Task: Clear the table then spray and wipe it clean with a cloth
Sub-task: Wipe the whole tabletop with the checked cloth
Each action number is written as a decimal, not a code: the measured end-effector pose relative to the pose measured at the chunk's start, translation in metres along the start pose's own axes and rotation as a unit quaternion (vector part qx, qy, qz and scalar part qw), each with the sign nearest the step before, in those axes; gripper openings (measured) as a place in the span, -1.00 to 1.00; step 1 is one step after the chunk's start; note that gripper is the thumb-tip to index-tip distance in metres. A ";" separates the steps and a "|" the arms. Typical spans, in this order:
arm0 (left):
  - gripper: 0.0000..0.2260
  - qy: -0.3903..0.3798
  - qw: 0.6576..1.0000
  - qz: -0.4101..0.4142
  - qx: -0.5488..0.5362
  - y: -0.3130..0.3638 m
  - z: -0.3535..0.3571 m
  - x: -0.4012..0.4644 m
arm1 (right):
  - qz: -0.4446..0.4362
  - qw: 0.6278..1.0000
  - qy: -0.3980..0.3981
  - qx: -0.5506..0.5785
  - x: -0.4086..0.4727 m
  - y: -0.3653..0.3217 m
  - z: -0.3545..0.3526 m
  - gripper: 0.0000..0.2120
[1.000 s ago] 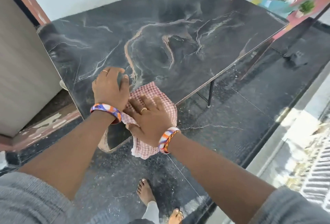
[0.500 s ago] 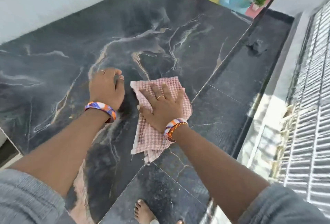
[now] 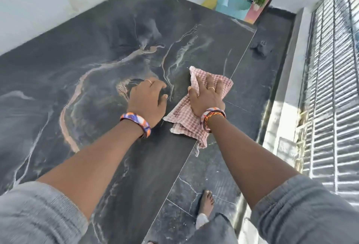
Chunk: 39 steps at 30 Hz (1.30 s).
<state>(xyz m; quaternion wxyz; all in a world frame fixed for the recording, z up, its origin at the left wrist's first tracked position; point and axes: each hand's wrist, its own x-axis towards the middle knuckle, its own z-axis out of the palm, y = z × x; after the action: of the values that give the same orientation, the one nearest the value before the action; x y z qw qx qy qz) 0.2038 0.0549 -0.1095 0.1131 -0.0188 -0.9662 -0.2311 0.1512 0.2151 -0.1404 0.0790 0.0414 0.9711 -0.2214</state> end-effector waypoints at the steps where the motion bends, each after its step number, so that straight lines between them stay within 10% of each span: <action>1: -0.67 -0.005 1.000 0.004 -0.002 0.005 0.005 0.010 | 0.003 1.000 0.003 0.001 0.012 0.003 -0.004 -0.50; 39: -0.77 -0.031 0.999 -0.034 0.028 0.115 0.135 0.358 | 0.089 0.994 0.006 -0.069 0.381 0.103 -0.127 -0.47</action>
<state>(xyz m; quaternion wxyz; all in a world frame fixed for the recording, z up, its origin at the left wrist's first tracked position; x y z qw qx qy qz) -0.1632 0.2124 -0.0943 0.0756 0.0100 -0.9753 -0.2073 -0.2287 0.3804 -0.1362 0.0951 0.1234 0.9770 -0.1453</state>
